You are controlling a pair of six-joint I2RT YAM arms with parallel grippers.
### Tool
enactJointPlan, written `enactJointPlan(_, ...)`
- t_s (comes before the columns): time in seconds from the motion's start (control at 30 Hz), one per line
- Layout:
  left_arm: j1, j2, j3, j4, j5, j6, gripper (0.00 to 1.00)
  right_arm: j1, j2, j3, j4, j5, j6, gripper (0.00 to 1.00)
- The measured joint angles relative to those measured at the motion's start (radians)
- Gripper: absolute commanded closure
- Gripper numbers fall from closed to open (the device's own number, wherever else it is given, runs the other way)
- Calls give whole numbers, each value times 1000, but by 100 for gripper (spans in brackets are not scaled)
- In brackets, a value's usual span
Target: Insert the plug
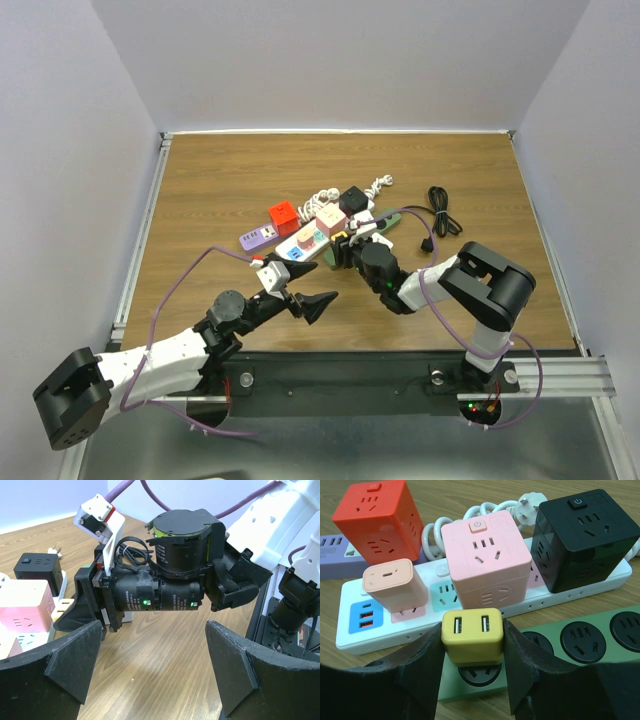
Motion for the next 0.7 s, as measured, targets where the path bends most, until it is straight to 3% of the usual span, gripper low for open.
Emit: enactJointPlan(0.7, 0, 22, 0, -1, -6, 1, 6, 34, 50, -82, 194, 87, 98, 99)
